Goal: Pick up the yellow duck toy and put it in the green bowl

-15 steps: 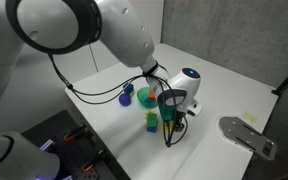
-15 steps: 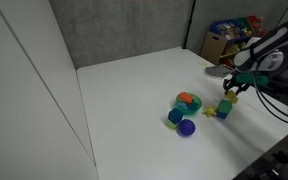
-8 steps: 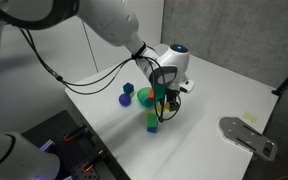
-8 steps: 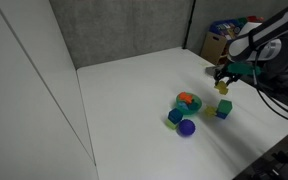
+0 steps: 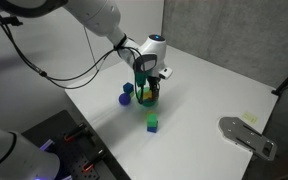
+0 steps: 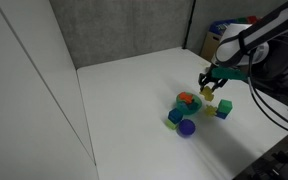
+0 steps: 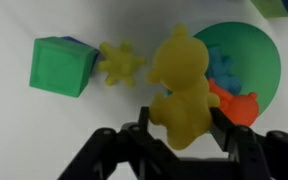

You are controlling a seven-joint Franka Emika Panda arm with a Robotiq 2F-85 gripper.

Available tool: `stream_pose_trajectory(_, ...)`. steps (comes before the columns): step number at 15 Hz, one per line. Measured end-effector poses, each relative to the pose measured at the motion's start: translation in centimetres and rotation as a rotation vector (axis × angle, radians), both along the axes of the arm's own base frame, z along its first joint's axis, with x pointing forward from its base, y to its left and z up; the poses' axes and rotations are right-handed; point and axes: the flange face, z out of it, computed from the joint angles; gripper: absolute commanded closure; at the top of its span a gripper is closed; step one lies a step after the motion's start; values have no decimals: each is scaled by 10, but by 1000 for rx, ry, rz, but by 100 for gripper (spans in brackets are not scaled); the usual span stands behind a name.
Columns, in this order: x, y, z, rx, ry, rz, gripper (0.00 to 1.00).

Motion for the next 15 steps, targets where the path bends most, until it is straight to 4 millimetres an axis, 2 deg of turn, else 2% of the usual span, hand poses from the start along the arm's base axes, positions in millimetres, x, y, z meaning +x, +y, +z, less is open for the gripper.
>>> stream_pose_trajectory(3,0,39,-6,28,4,25,63)
stream_pose_trajectory(6,3,67,-15,32,-15,58,63)
stream_pose_trajectory(9,11,80,-28,24,-44,77,63)
stream_pose_trajectory(12,24,82,-41,17,-67,81,63)
stream_pose_trajectory(13,30,81,-44,15,-72,80,13)
stream_pose_trajectory(14,36,79,-47,11,-78,78,13)
stream_pose_trajectory(15,41,76,-48,8,-83,75,6)
